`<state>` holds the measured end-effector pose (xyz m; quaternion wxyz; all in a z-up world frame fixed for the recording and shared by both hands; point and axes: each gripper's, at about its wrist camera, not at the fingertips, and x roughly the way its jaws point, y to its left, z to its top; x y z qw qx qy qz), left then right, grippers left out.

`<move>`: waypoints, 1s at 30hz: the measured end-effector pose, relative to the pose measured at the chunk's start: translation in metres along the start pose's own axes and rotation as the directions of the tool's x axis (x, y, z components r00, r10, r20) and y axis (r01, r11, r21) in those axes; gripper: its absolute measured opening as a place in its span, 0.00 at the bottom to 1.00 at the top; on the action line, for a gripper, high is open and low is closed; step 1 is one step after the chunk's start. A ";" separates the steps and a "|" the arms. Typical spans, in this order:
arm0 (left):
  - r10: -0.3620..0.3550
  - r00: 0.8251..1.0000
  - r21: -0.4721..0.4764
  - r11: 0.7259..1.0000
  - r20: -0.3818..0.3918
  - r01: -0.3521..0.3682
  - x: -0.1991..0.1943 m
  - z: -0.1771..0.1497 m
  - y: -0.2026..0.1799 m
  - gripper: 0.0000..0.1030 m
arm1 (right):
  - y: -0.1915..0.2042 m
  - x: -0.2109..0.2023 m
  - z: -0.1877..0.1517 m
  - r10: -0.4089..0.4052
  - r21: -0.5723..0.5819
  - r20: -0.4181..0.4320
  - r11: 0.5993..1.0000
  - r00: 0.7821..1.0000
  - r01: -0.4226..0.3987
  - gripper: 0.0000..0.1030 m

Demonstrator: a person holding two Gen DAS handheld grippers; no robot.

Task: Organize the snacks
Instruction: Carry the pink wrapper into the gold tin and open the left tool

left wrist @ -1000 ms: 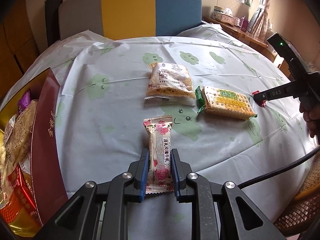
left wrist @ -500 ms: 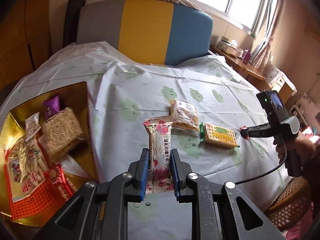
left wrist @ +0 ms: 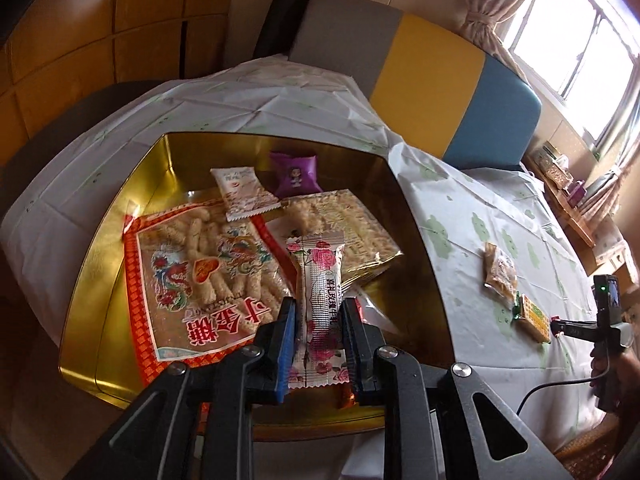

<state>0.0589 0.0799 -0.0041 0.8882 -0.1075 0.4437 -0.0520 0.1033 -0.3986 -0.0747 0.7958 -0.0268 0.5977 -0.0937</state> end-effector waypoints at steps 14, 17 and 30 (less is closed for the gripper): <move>0.113 0.992 -0.009 0.994 -0.059 -0.113 0.021 -0.019 0.007 0.36 | 0.007 -0.005 -0.002 -0.024 -0.012 0.007 1.000 1.000 0.024 0.18; 0.141 0.989 0.020 0.990 -0.049 -0.140 0.019 -0.019 0.001 0.36 | 0.008 -0.006 -0.001 -0.029 -0.015 0.008 0.999 1.000 0.029 0.18; 0.198 0.980 0.052 0.979 -0.027 -0.197 0.014 -0.019 -0.002 0.36 | 0.004 -0.018 0.001 0.018 0.027 0.042 0.999 0.999 -0.019 0.17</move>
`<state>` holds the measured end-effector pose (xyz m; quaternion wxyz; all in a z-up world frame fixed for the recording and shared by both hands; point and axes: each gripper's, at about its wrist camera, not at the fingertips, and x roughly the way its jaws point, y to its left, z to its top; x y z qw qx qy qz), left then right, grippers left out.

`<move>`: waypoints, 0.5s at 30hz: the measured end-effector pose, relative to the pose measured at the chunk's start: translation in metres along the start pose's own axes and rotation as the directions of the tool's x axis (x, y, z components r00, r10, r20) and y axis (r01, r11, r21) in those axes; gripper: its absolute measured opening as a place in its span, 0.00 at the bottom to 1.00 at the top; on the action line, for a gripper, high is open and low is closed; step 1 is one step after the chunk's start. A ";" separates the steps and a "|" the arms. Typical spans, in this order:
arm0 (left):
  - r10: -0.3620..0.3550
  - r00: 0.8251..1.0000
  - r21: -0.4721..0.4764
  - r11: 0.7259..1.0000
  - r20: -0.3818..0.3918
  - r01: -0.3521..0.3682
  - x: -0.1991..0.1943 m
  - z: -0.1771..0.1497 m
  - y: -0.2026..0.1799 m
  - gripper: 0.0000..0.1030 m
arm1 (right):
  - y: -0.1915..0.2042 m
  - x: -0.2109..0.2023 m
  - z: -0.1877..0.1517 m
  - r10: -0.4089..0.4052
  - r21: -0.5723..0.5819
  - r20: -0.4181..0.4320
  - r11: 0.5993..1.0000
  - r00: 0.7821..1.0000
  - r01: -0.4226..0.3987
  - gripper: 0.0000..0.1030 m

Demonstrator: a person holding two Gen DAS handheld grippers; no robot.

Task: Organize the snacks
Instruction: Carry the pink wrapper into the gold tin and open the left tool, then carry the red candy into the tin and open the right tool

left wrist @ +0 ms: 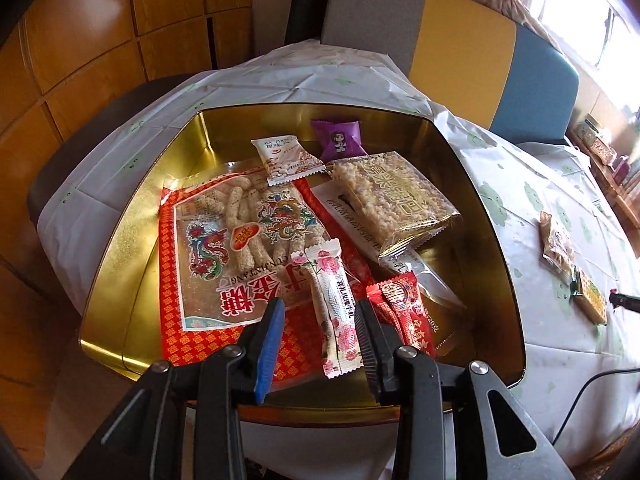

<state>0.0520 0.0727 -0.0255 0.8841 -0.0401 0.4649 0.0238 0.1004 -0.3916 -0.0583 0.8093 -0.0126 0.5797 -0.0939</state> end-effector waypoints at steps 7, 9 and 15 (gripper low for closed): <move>-0.006 1.000 -0.002 1.000 0.006 0.006 0.000 -0.002 0.003 0.38 | 0.022 -0.038 -0.001 0.127 -0.028 0.097 0.992 0.987 -0.124 0.17; -0.006 1.000 -0.004 1.000 0.007 0.006 0.000 -0.003 0.003 0.38 | 0.038 -0.052 -0.003 0.172 -0.056 0.127 0.984 0.977 -0.166 0.17; -0.005 1.000 -0.011 1.000 0.018 0.006 -0.003 -0.003 0.007 0.38 | 0.109 -0.097 -0.007 0.367 -0.200 0.175 0.922 0.914 -0.332 0.17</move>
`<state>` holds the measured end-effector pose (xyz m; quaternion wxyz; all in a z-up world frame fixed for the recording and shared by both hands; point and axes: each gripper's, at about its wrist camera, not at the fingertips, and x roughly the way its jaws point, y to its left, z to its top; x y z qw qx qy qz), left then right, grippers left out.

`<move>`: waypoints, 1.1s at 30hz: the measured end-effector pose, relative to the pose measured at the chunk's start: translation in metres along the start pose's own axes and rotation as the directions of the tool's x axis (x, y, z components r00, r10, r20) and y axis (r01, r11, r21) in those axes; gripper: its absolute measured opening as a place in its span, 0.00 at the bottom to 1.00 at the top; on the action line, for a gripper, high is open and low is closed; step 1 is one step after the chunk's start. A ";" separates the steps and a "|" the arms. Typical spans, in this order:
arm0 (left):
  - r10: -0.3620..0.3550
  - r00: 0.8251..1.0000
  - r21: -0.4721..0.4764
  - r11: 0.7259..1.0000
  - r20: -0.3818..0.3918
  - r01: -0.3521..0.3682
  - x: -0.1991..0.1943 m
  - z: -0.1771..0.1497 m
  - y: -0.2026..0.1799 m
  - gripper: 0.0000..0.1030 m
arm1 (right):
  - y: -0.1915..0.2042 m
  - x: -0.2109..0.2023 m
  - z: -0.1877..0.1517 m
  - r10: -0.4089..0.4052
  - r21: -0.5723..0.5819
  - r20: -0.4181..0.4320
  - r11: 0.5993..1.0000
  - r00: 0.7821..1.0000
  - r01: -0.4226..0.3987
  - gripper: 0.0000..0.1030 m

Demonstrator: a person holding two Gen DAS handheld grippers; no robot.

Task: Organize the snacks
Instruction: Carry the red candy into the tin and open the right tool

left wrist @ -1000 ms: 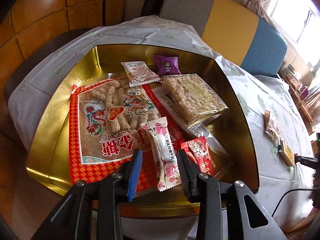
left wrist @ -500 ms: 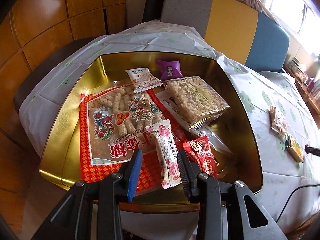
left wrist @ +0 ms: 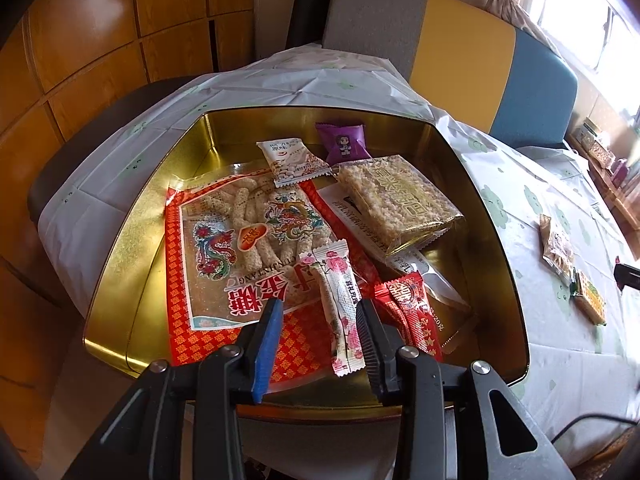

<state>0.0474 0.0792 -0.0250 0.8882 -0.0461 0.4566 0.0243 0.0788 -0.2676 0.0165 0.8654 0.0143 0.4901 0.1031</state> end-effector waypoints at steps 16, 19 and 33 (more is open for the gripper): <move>0.038 0.999 -0.079 0.996 0.023 -0.036 -0.004 0.006 0.033 0.38 | 0.214 0.025 0.030 0.382 -0.306 -0.036 0.876 0.924 -0.374 0.22; 0.038 0.999 -0.083 0.996 0.022 -0.036 -0.003 0.005 0.036 0.38 | 0.220 0.045 0.025 0.330 -0.303 -0.068 0.892 0.942 -0.334 0.23; 0.027 0.999 -0.037 0.999 0.031 -0.026 -0.008 0.005 0.019 0.38 | 0.162 0.026 0.004 0.279 -0.228 -0.009 0.934 0.960 -0.274 0.31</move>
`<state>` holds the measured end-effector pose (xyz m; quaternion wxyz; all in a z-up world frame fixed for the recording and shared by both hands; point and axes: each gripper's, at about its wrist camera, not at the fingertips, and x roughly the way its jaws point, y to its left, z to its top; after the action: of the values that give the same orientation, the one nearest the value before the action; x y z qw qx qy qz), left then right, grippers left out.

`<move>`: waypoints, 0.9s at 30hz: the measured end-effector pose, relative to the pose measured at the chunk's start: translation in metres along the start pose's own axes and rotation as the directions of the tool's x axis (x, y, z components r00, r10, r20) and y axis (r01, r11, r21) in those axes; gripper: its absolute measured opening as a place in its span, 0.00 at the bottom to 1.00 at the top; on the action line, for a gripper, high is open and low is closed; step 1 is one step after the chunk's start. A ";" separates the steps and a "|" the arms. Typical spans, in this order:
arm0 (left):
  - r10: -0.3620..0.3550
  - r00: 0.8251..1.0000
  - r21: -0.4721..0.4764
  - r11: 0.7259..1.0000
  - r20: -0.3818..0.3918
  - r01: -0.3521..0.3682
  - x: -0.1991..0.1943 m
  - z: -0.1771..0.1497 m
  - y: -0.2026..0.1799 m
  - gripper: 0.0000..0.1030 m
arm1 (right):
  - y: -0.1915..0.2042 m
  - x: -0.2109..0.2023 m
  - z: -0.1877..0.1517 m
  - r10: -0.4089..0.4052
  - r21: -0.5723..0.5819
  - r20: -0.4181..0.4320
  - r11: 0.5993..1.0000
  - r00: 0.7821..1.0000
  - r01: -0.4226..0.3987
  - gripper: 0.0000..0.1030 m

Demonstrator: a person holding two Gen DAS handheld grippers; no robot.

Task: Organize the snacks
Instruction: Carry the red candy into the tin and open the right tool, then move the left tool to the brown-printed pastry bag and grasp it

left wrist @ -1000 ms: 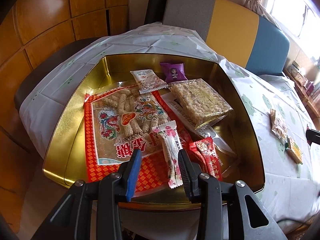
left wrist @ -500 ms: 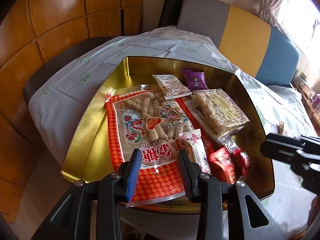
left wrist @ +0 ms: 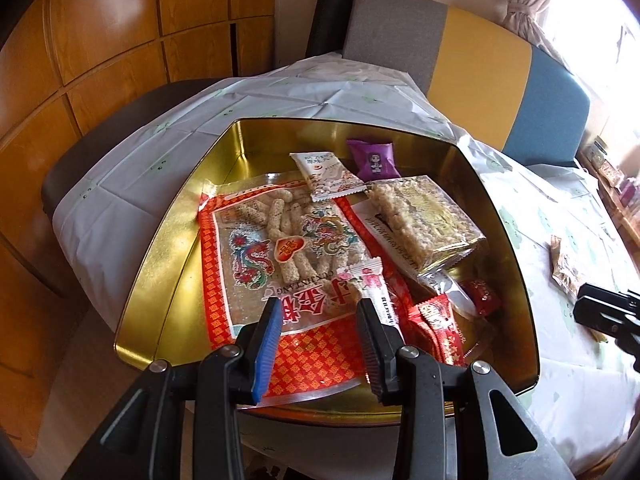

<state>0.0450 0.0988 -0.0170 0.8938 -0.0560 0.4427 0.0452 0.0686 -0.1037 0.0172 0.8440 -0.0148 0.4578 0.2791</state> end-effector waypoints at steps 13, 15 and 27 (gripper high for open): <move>-0.026 1.000 0.103 0.994 0.013 0.024 -0.011 0.002 -0.037 0.38 | -0.104 -0.047 -0.040 -0.206 0.165 -0.038 0.964 0.978 0.210 0.45; -0.029 0.999 0.117 0.993 0.015 0.027 -0.012 0.002 -0.042 0.38 | -0.118 -0.054 -0.046 -0.232 0.173 -0.050 0.956 0.972 0.237 0.46; -0.049 0.999 0.200 0.979 0.017 0.045 -0.018 -0.001 -0.075 0.38 | -0.175 -0.067 -0.062 -0.303 0.143 -0.127 0.937 0.944 0.320 0.62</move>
<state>0.0433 0.0242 0.0018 0.9006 0.0238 0.4336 -0.0198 0.0776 -0.2997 -0.0065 0.8511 -0.0331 0.5137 0.1027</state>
